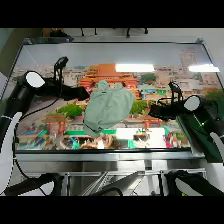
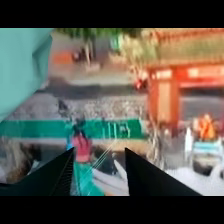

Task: Fold the shirts.

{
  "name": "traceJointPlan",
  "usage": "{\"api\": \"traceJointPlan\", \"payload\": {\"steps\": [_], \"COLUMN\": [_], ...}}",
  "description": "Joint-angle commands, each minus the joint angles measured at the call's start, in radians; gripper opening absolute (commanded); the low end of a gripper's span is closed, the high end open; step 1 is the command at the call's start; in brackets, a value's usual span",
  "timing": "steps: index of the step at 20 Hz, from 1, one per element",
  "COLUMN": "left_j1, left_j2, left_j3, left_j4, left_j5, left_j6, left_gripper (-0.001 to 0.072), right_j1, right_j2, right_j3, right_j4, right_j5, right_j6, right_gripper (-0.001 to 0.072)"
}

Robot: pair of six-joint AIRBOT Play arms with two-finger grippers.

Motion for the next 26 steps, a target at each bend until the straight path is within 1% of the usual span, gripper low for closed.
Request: {"api": "traceJointPlan", "payload": {"steps": [1,3,5,7,8,11,12,13,14,16,18,19,20,21,22,23,26], "left_j1": [0.080,0.092,0.084,0.051,0.025,-0.034,-0.050,-0.068,-0.078,-0.093,-0.093,-0.093,-0.093,-0.093,-0.091,-0.090,-0.091], "left_j2": [0.026,0.047,0.060,0.058,0.058,0.058,0.053,0.039,0.021,-0.019,-0.045,-0.051,-0.050,-0.050,-0.050,-0.048,0.013], "left_j3": [-0.190,-0.332,-0.446,-0.520,-0.554,-0.599,-0.597,-0.582,-0.565,-0.526,-0.493,-0.477,-0.467,-0.449,-0.427,-0.399,-0.275], "left_j4": [0.002,-0.001,-0.012,-0.037,-0.053,-0.095,-0.113,-0.119,-0.120,-0.118,-0.118,-0.117,-0.113,-0.100,-0.102,-0.101,-0.101], "left_j5": [-0.128,-0.090,-0.025,0.052,0.104,0.270,0.311,0.332,0.334,0.325,0.315,0.307,0.306,0.286,0.261,0.235,0.146], "left_j6": [-0.005,-0.005,-0.005,-0.005,-0.004,-0.005,-0.005,-0.005,-0.005,-0.005,-0.004,-0.005,-0.005,-0.004,0.006,0.007,0.013], "left_gripper": [0.0680,0.0680,0.0680,0.0680,0.0680,0.0680,0.0680,0.0680,0.0679,0.0650,0.0650,0.0649,0.0512,0.0191,0.0015,0.0014,0.0011], "right_j1": [-0.017,-0.017,-0.017,-0.017,-0.016,-0.009,-0.002,0.004,0.009,0.022,0.034,0.038,0.045,0.051,0.054,0.054,0.054], "right_j2": [-0.075,-0.143,-0.218,-0.306,-0.354,-0.460,-0.488,-0.512,-0.532,-0.566,-0.589,-0.596,-0.599,-0.599,-0.597,-0.588,-0.492], "right_j3": [0.003,0.003,0.003,0.003,0.003,0.003,0.003,0.003,0.003,0.003,0.004,0.007,0.013,0.027,0.051,0.085,0.217], "right_j4": [0.101,0.227,0.415,0.619,0.710,0.922,0.965,0.987,0.996,1.029,1.088,1.110,1.120,1.120,1.120,1.120,1.101], "right_j5": [-0.037,-0.113,-0.188,-0.209,-0.207,-0.216,-0.229,-0.240,-0.251,-0.253,-0.252,-0.250,-0.243,-0.234,-0.196,-0.156,-0.101], "right_j6": [-0.135,-0.241,-0.407,-0.593,-0.670,-0.860,-0.900,-0.916,-0.929,-0.956,-1.008,-1.027,-1.038,-1.045,-1.056,-1.059,-1.044], "right_gripper": [0.0505,0.0503,0.0503,0.0503,0.0503,0.0503,0.0503,0.0503,0.0502,0.0502,0.0499,0.0478,0.0280,0.0136,0.0044,0.0020,0.0019]}}
